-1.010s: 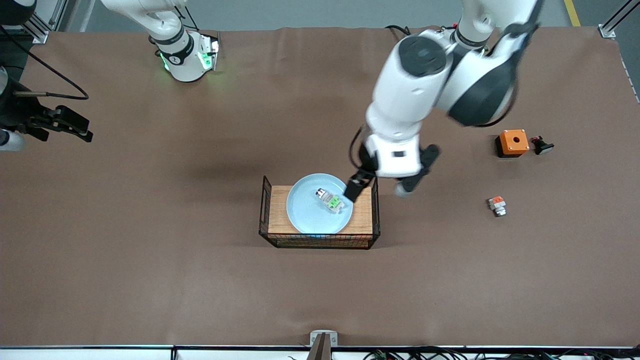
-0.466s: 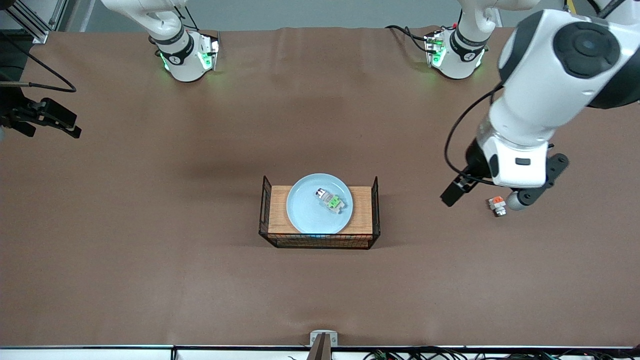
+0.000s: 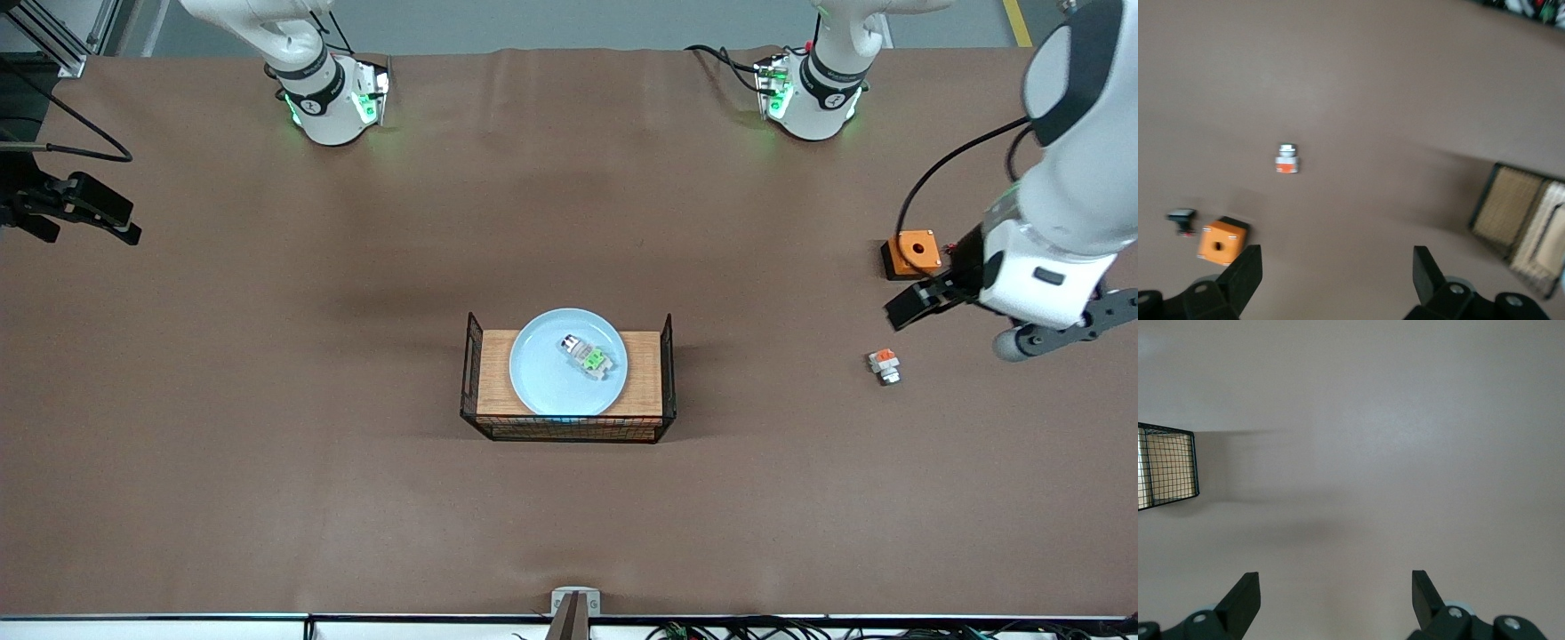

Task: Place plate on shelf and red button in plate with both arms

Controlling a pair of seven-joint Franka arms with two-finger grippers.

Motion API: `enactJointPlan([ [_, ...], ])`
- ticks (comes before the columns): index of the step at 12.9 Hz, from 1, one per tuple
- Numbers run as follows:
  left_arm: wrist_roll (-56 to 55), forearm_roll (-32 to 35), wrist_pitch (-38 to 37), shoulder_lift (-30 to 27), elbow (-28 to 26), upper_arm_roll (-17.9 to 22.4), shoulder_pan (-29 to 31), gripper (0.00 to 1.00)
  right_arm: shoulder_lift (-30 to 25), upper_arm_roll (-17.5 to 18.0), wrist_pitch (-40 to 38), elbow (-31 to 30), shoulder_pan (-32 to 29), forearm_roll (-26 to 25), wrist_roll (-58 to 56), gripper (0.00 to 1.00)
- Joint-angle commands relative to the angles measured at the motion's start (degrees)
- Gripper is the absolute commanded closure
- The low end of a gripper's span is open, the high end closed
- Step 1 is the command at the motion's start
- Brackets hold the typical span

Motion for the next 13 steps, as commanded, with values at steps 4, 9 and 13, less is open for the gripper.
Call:
enactJointPlan([
  [4, 15.11, 0.16, -3.85, -5.97, -4.31, -0.1, 4.18, 0.0, -0.24, 0.77, -0.68, 0.58, -0.91, -0.94, -0.42, 0.0],
  [9, 15.64, 0.25, -6.22, -7.73, -3.61, -0.01, 4.87, 0.0, -0.16, 0.77, -0.68, 0.66, -0.91, -1.11, -0.33, 0.0],
  [13, 18.54, -0.36, -5.7, -8.88, -3.78, 1.29, 3.31, 0.0, -0.15, 0.77, -0.68, 0.58, -0.82, -1.03, -0.33, 0.0],
])
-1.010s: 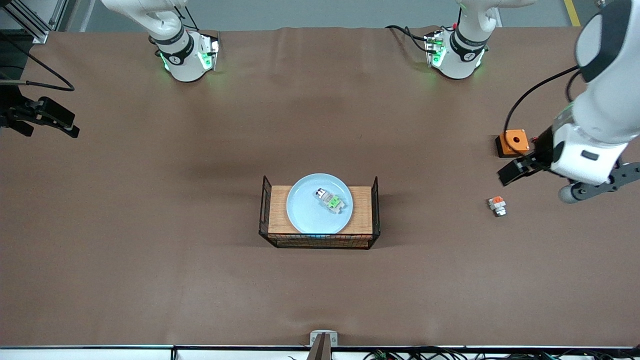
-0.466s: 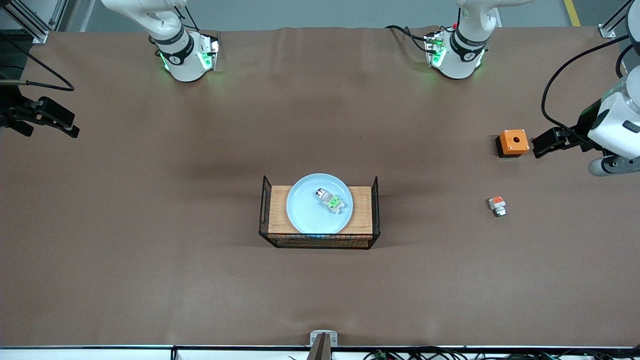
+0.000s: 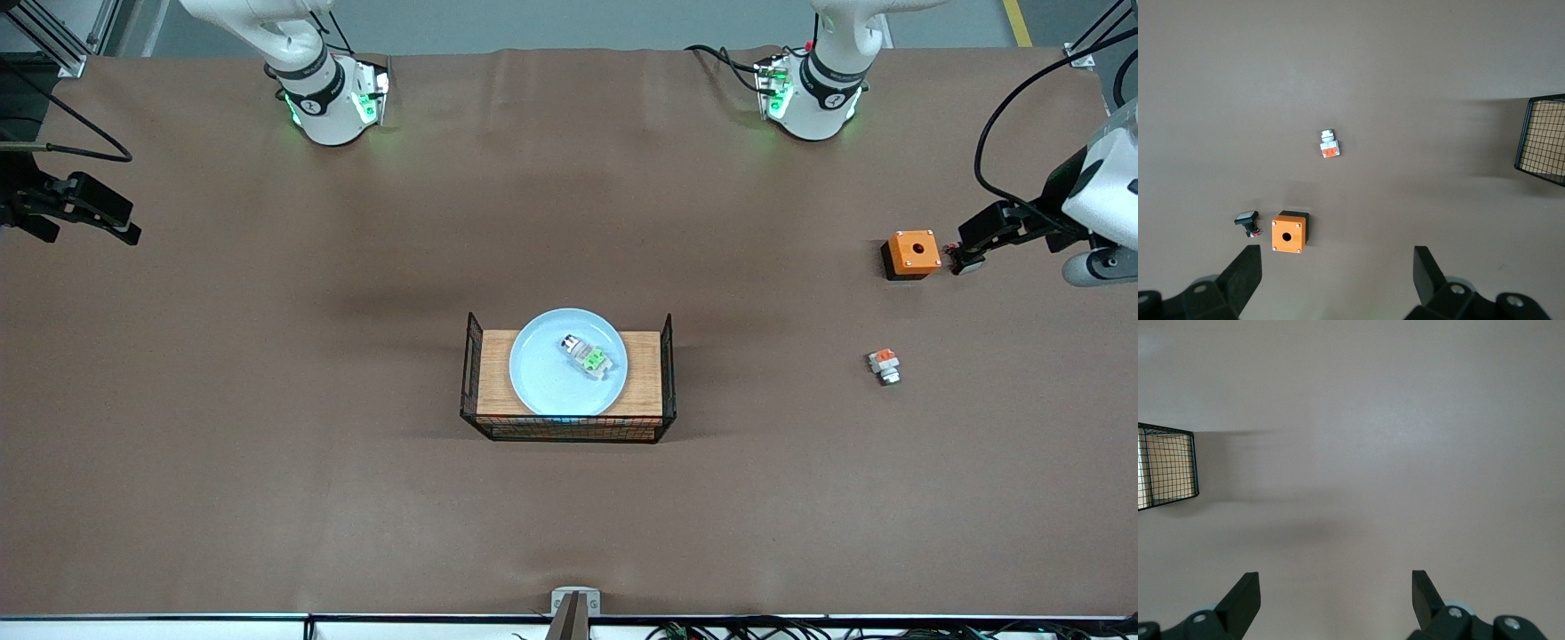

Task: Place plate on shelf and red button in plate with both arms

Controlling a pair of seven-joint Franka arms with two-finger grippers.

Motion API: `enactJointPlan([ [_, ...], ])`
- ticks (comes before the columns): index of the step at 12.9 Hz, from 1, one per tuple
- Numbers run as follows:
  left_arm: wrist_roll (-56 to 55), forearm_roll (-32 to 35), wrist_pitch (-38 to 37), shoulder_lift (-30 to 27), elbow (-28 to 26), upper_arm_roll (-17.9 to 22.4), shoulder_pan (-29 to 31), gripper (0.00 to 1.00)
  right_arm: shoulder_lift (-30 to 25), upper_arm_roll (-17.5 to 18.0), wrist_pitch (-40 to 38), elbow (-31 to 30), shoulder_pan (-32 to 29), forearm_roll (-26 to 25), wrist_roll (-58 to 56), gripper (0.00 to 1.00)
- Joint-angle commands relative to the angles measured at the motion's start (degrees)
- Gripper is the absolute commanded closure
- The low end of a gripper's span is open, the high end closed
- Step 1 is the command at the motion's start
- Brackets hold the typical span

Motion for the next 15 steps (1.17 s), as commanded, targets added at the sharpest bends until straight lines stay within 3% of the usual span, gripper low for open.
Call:
enactJointPlan([
  [1, 2.05, -0.97, 0.06, -2.34, -1.53, 3.56, -3.27, 0.0, -0.07, 0.86, -0.67, 0.56, -0.73, -0.89, -0.42, 0.0],
  [3, 4.76, -5.09, 0.58, -4.97, -4.67, 8.49, -5.92, 0.01, -0.07, 0.86, -0.67, 0.65, -0.55, -1.24, 0.02, 0.0],
  [6, 4.26, -5.72, 4.89, -10.25, -12.59, 9.38, -7.77, 0.0, -0.07, 0.86, -0.67, 0.65, -0.82, -0.71, 0.02, 0.0],
  [15, 4.34, -4.23, 2.88, -10.35, -10.85, 9.38, -7.68, 0.0, -0.07, 0.86, -0.41, 0.65, -0.73, -0.54, -0.07, 0.0],
])
